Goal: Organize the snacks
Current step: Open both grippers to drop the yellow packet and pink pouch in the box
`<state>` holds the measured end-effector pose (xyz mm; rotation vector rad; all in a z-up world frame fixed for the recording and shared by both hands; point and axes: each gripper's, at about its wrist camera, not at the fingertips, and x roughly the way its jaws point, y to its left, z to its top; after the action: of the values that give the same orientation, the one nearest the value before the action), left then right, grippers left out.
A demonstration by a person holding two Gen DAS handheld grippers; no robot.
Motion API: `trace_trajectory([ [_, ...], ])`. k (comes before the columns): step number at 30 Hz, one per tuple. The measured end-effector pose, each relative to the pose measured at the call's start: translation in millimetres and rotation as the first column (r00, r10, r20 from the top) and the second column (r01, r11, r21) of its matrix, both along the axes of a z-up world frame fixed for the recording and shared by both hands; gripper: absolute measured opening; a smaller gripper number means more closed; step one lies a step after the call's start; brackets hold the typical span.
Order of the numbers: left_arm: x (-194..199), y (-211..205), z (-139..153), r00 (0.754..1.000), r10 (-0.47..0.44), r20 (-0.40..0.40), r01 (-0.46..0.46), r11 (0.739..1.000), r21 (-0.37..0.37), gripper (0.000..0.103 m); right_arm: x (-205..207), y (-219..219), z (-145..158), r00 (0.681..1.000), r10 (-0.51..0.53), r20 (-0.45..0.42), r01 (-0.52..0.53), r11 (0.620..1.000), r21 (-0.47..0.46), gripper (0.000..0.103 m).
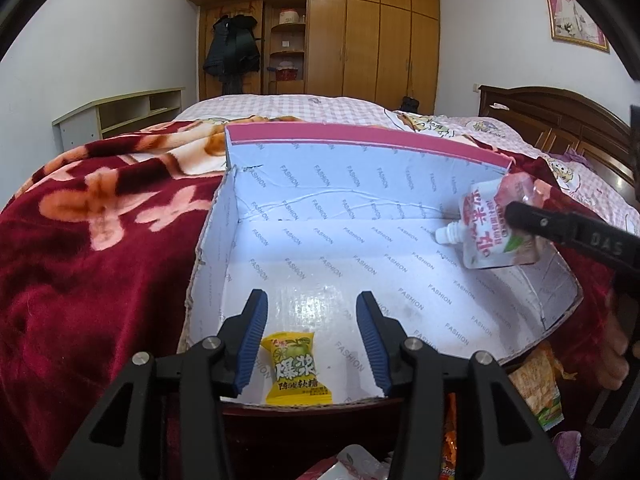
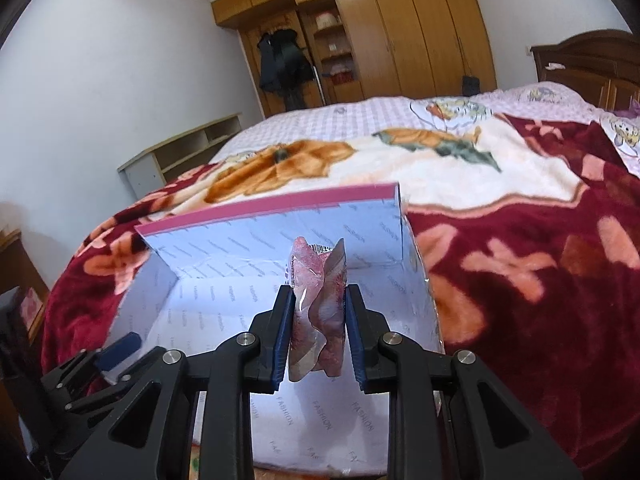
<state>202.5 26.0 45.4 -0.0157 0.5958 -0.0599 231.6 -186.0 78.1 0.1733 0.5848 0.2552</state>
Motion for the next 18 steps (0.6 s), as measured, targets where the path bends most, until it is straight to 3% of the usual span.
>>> trace_trajectory([
  [5,0.5,-0.5,-0.3,1.000,0.006,0.002,-0.006,1.000,0.005,0.049,9.2,-5.6,-6.1,1.000,0.004,-0.028,-0.004,1.000,-0.004,0.030],
  [9,0.7,-0.6,-0.1,1.000,0.010,-0.002,-0.010,1.000,0.005,0.049,9.4,-7.3,-7.6,0.999,0.004,-0.036,-0.005,1.000,-0.023,0.054],
  [12,0.7,-0.7,1.0,1.000,0.012,-0.008,-0.012,1.000,0.000,0.049,3.7,-6.5,-5.1,1.000,0.018,-0.019,-0.019,1.000,-0.022,0.062],
  [15,1.1,1.5,3.7,1.000,0.008,-0.016,-0.009,1.000,-0.019,0.049,-4.2,-5.1,1.1,1.000,0.030,0.009,-0.029,0.999,-0.026,0.076],
  [18,-2.6,2.6,8.5,1.000,0.012,-0.009,-0.012,0.999,-0.029,0.049,-12.6,-3.6,9.1,0.998,0.046,0.036,-0.045,0.999,-0.030,0.077],
])
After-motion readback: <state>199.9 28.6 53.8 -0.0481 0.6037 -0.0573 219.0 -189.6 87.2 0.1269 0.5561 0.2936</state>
